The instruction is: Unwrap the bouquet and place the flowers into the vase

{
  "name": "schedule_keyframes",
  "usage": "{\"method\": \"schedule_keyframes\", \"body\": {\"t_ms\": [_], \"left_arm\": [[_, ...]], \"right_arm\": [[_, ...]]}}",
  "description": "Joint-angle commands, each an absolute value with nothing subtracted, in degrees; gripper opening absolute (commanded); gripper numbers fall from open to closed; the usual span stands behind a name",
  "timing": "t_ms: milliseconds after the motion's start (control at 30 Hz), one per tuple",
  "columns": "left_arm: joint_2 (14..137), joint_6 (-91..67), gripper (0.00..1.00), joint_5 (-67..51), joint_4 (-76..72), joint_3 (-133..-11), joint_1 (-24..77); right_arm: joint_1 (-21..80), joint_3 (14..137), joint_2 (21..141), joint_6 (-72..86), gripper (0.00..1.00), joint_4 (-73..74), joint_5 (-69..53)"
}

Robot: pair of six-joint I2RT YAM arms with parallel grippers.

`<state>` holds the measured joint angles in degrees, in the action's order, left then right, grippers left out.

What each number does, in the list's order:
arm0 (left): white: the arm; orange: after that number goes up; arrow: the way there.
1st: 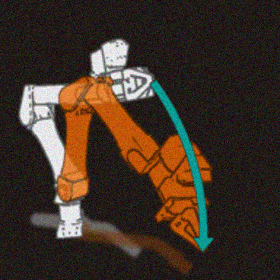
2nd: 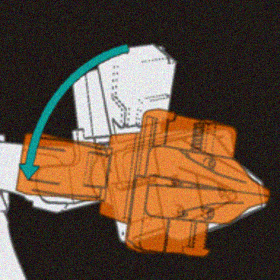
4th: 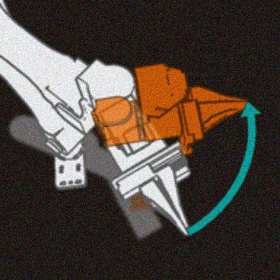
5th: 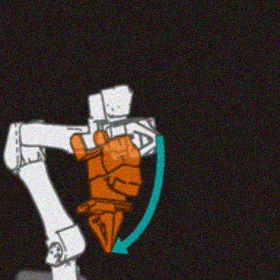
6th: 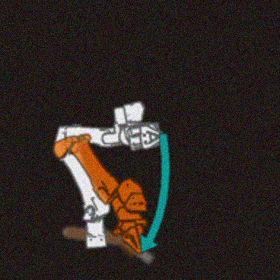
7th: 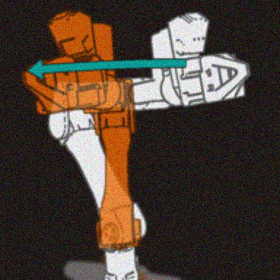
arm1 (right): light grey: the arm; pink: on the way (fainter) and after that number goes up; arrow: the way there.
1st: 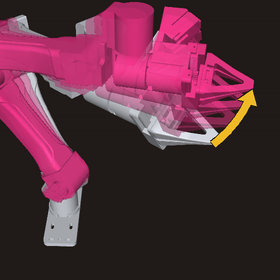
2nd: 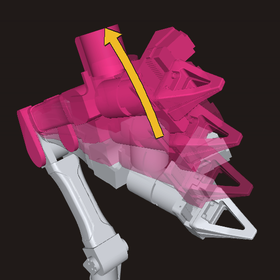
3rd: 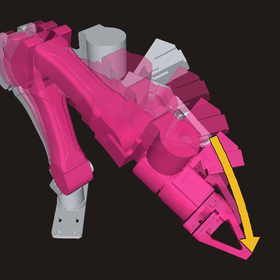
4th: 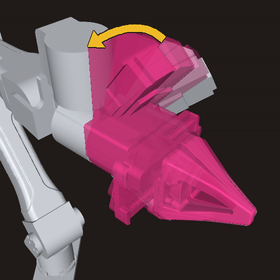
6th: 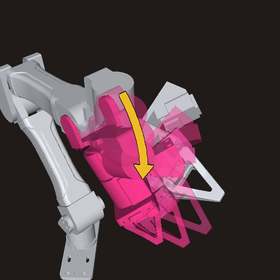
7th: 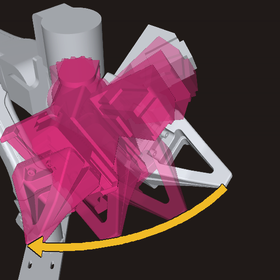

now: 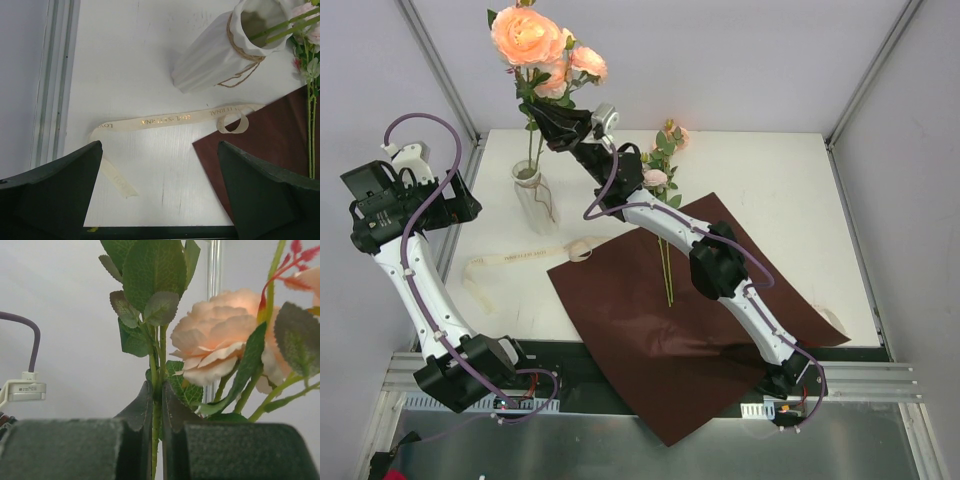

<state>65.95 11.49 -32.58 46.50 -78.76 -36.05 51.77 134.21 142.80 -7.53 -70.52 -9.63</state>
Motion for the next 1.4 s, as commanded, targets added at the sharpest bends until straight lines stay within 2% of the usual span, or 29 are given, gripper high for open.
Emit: {"method": "schedule_keyframes", "body": {"t_ms": [0,167,267,300,500,667,767,933,1100,1133,1167,1267,1367], "left_arm": [[64.5,12.6,0.99,-34.5,46.3,-78.8,-36.3],[64.8,12.6,0.99,-34.5,46.3,-78.9,-36.3],[64.8,12.3,0.99,-35.0,46.2,-78.8,-36.3],[64.8,12.2,0.99,-35.0,46.3,-78.8,-36.2],[65.1,11.4,0.99,-35.4,46.2,-78.7,-36.2],[65.7,10.3,0.99,-36.4,46.2,-79.0,-36.2],[65.8,9.8,0.99,-36.3,46.1,-79.3,-36.2],[65.8,9.4,0.99,-36.3,46.1,-79.2,-36.3],[65.6,9.3,0.99,-36.2,46.1,-79.4,-36.2],[65.5,9.2,0.99,-36.2,46.1,-79.6,-36.2],[65.4,9.3,0.99,-36.0,46.1,-79.6,-36.2],[65.2,9.1,0.99,-36.3,46.1,-79.9,-36.2],[65.1,8.7,0.99,-36.8,46.1,-79.9,-36.1]], "right_arm": [[52.0,133.0,139.5,-7.1,0.01,-74.2,-10.4],[52.7,128.8,138.8,-6.4,0.00,-70.9,-11.7],[54.1,125.2,135.1,-5.7,0.01,-56.4,-12.0],[54.2,124.5,134.0,-5.7,0.12,-53.0,-12.3],[54.3,113.2,126.0,-4.7,0.49,-44.8,-16.0],[53.7,105.9,118.9,-4.7,0.64,-38.7,-18.5],[53.0,100.8,114.3,-4.6,0.67,-36.0,-19.2],[50.9,87.7,103.9,-9.2,0.68,-28.8,-14.6],[46.3,83.2,99.9,-7.9,0.70,-9.4,-9.8],[45.3,84.3,100.9,-4.8,0.67,-5.2,-8.2],[43.3,86.7,102.1,-3.9,0.59,4.0,-7.1],[41.6,84.0,105.4,-4.9,0.46,9.6,-1.9],[41.2,81.4,107.0,-4.9,0.44,9.6,3.6]]}}
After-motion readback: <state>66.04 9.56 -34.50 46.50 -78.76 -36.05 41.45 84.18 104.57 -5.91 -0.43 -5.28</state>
